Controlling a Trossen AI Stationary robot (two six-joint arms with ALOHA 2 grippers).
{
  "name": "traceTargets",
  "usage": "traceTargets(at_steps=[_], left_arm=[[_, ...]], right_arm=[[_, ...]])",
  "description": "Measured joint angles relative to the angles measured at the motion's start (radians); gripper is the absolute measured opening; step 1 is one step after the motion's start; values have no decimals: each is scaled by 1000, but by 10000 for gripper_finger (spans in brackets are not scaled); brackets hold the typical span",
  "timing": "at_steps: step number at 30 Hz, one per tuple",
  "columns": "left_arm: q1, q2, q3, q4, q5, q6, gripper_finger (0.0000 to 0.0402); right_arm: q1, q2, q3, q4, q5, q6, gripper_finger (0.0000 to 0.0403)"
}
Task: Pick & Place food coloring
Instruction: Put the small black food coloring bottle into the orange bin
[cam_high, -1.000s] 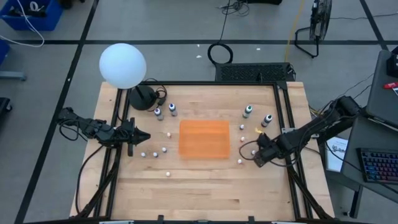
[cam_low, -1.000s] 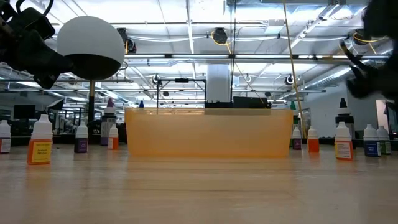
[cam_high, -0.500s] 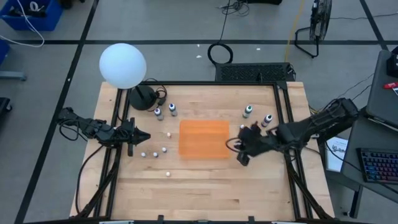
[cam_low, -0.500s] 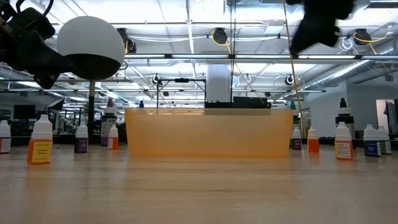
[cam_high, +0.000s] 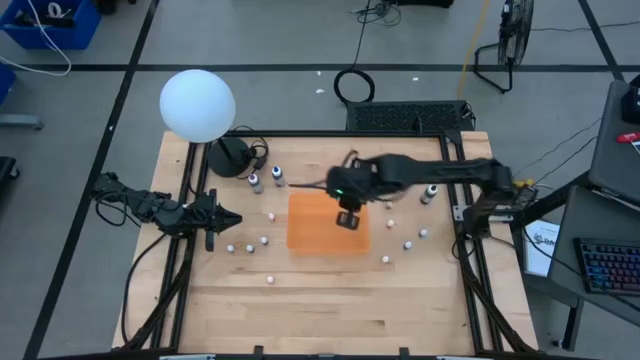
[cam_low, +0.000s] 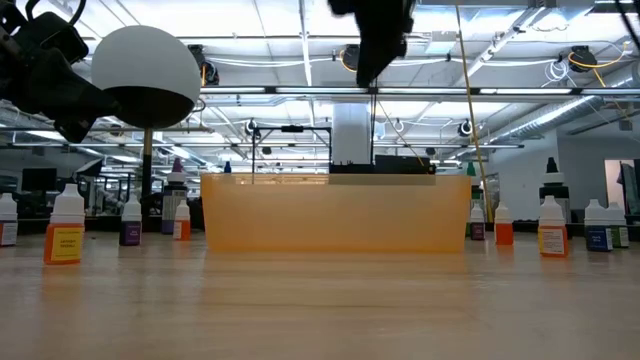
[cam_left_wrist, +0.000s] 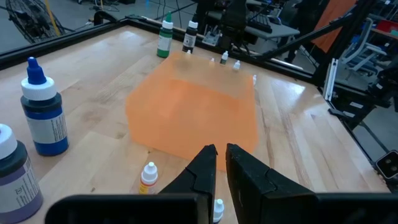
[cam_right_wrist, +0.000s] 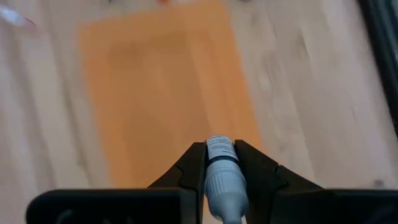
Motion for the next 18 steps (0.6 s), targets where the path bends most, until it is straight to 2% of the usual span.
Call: traceTargets(at_steps=[5,8,14,18], left_arm=[[0,0,0,0,0,0,42],[0,0,0,0,0,0,42],[0,0,0,0,0,0,42],[0,0,0,0,0,0,42]], right_arm=[[-79,133,2,-76,-108,-53,55],[-98,187,-47,-58,-111,-90,55],[-117,216,-205,148,-184,-127,55],[-119,212,-308,272,-192,-126,55]])
